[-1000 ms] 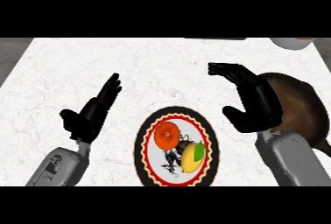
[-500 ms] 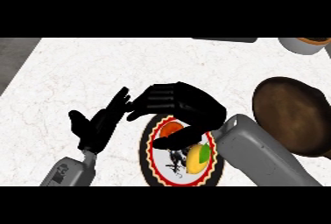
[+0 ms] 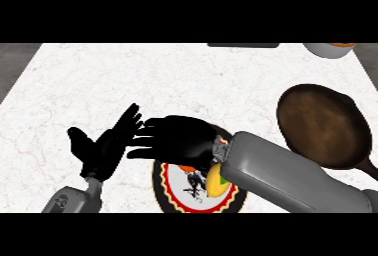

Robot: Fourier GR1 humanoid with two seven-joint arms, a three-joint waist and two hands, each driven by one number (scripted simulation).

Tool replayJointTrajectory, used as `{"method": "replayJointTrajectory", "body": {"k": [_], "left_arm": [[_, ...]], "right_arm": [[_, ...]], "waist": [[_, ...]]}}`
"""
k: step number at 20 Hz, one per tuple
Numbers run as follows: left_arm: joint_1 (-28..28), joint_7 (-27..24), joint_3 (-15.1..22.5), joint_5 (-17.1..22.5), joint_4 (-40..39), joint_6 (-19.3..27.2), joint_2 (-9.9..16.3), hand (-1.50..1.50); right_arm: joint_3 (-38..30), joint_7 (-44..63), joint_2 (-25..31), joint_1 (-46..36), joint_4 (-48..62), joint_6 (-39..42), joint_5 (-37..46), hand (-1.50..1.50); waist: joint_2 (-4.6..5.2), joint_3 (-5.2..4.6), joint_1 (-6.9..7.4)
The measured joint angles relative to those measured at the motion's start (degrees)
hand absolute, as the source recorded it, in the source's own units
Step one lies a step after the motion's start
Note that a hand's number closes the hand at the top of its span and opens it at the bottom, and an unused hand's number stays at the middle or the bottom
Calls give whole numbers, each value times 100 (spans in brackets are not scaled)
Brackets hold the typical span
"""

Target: Pick the squash from the plate and place it in the pan

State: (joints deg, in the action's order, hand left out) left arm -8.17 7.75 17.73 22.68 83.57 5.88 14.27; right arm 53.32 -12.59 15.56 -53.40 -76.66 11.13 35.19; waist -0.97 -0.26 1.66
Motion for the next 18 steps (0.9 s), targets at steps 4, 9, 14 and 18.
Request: {"method": "replayJointTrajectory", "body": {"k": [4,9,14,18], "left_arm": [[32,7,-51,-3,-10,24,14,0],[166,7,-148,55,93,-29,98,0],[239,80,-148,-4,308,26,92,0],[168,192,-241,-3,368,-12,69,0]], "right_arm": [[701,1041,-221,-419,-54,751,822,-150],[1381,2331,-799,-581,-124,2105,1350,-150],[1833,3471,-1267,-204,-411,3288,1626,-150],[1973,4110,-1416,330,-631,3726,1799,-150]], "waist": [[-17,3,-106],[-10,8,-160],[27,18,-179],[60,22,-164]]}}
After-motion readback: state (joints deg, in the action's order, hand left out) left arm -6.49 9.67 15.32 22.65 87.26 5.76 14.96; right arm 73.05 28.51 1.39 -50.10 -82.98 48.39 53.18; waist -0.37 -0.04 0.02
